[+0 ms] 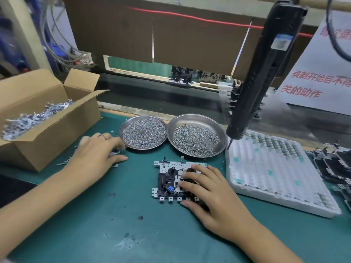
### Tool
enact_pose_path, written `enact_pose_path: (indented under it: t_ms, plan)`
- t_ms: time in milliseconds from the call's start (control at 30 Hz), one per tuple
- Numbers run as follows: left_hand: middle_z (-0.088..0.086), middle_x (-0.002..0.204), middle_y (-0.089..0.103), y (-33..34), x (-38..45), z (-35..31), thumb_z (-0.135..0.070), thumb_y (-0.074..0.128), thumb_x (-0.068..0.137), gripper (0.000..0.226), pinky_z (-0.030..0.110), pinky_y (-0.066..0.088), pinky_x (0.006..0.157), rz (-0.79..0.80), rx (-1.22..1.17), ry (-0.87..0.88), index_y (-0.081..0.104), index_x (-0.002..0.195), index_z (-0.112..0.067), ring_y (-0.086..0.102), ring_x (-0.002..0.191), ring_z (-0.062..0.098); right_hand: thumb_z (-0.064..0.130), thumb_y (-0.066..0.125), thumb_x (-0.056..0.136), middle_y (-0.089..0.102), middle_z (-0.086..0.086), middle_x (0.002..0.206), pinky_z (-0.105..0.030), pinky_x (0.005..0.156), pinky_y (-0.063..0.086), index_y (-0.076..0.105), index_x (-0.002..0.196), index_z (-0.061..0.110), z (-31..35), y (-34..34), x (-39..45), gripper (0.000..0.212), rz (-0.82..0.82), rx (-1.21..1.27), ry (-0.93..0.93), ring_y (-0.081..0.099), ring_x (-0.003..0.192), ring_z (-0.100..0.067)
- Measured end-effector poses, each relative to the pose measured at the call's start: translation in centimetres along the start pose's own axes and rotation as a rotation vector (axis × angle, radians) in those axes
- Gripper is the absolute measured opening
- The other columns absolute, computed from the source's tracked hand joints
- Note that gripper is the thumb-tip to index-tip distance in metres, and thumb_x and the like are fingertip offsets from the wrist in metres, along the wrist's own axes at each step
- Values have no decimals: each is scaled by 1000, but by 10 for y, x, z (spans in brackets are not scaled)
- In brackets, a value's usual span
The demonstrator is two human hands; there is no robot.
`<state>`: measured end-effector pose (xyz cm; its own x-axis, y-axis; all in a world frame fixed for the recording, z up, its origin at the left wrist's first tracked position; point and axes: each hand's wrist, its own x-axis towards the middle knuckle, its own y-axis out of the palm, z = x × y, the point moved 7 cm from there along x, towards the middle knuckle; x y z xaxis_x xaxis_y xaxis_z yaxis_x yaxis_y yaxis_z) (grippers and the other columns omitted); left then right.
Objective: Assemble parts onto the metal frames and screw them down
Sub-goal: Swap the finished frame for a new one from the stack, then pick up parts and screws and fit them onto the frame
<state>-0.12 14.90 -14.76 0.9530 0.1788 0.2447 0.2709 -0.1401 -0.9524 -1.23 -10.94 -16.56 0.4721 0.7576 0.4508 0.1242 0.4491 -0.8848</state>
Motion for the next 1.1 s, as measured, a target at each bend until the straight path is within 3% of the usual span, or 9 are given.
enact_pose_path:
  t_ms: [200,367,433,567,667,733,833,967,1100]
  plan:
    - [-2,93,60,-1,-5,-4,-28,75,76,7,30,19,78,-84,-58,80,73,77,-22,51,95,24,36,57,92,60,2,125,-48,100,40,65,117,17,-1,2,0,33,7,40,11,49,124,-25]
    - [0,100,59,2,-6,-7,-28,68,84,10,32,18,79,-90,5,91,68,80,-20,48,100,24,37,58,91,59,2,126,-49,100,39,65,117,17,-1,2,0,34,1,68,13,48,125,-25]
    - [0,99,57,-6,-8,-9,-24,66,86,6,29,15,78,-182,-70,105,66,81,-19,47,98,24,39,58,91,59,3,126,-48,102,37,66,117,18,0,-2,0,35,-31,76,14,48,125,-22]
    - [4,93,59,-33,-13,-19,-12,63,89,5,28,16,76,-397,-229,165,65,84,-12,51,90,29,31,57,91,62,-2,120,-46,100,39,68,112,10,3,-14,0,32,-179,139,15,54,117,-22]
    - [4,90,62,-48,-25,-53,-19,55,90,15,35,29,76,-453,-228,401,66,86,-9,53,85,29,23,54,93,64,2,115,-32,94,45,67,113,13,-1,-29,-1,26,-382,359,132,58,111,-16]
    - [3,88,64,-49,-39,-88,-23,53,91,21,34,33,75,-464,-225,564,68,85,-8,50,83,22,29,57,90,66,10,110,-22,90,46,63,116,26,-6,-30,-1,26,-449,612,284,62,105,-11]
    - [3,87,65,-35,-57,-137,-22,52,93,24,34,39,71,-441,-200,743,70,84,-10,52,78,20,26,65,84,71,7,100,-22,82,52,67,110,31,-6,-22,3,26,-424,971,393,68,95,-15]
    - [5,85,63,-19,-60,-157,-17,49,94,24,37,41,65,-413,-298,729,69,84,-8,52,73,22,12,72,76,75,7,87,-17,74,52,75,92,30,-15,-27,-3,24,-435,1026,491,70,83,-10]
    - [1,85,60,-5,-59,-154,-25,46,98,26,39,45,68,-305,-548,668,64,88,-8,53,73,22,18,72,68,74,9,79,-13,69,50,76,85,31,-22,-27,-3,21,-387,1031,527,69,75,-3]
